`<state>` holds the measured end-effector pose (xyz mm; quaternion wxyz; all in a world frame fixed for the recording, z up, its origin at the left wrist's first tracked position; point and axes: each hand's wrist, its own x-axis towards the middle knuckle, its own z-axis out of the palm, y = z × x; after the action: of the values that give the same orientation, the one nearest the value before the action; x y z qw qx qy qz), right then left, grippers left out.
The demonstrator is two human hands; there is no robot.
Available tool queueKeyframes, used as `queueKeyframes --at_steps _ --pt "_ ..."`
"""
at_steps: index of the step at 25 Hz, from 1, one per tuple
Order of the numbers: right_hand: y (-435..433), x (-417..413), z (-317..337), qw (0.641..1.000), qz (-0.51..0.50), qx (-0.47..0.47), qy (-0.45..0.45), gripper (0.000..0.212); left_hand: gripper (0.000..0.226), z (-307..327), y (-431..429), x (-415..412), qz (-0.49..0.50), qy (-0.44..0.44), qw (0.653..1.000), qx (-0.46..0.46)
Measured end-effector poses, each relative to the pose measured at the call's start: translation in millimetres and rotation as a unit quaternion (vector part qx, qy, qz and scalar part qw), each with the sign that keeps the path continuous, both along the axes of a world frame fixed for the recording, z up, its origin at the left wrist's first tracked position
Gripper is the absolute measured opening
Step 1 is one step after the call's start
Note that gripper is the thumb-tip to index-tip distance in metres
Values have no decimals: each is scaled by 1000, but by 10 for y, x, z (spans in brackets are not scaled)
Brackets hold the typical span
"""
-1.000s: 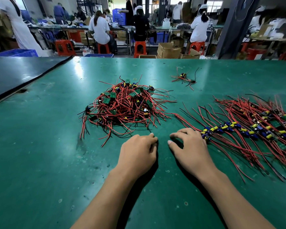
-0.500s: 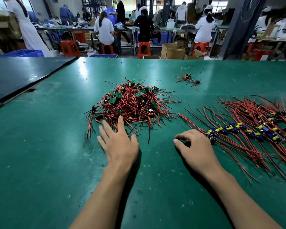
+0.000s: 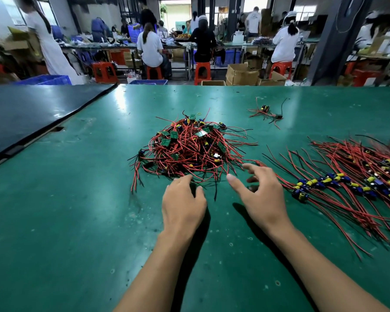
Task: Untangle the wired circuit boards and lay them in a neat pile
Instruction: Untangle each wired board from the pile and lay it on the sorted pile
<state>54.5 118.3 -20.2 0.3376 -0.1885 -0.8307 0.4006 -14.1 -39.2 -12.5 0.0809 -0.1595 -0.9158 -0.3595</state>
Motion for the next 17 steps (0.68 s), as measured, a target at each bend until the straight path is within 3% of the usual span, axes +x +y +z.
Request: queueKeyframes --at_steps 3,5,8,10,12,17 --pt "-87 -420 94 997 -39 -8 63 56 39 107 -11 -93 69 68 994 54" --pt "-68 -711 173 996 -58 -17 66 72 39 193 -72 -324 138 102 983 73" --pt "77 -1115 280 996 -2 -61 -65 101 69 314 -270 -790 223 -7 971 91" --pt "177 -1319 344 980 48 -46 -187 110 88 271 -333 -1002 196 -97 972 90" --pt "229 -1444 383 968 92 -39 -229 108 90 167 -288 -1114 132 -120 981 81" --pt "112 -1440 238 985 64 0 -158 71 67 68 -129 -1138 81 -107 979 151"
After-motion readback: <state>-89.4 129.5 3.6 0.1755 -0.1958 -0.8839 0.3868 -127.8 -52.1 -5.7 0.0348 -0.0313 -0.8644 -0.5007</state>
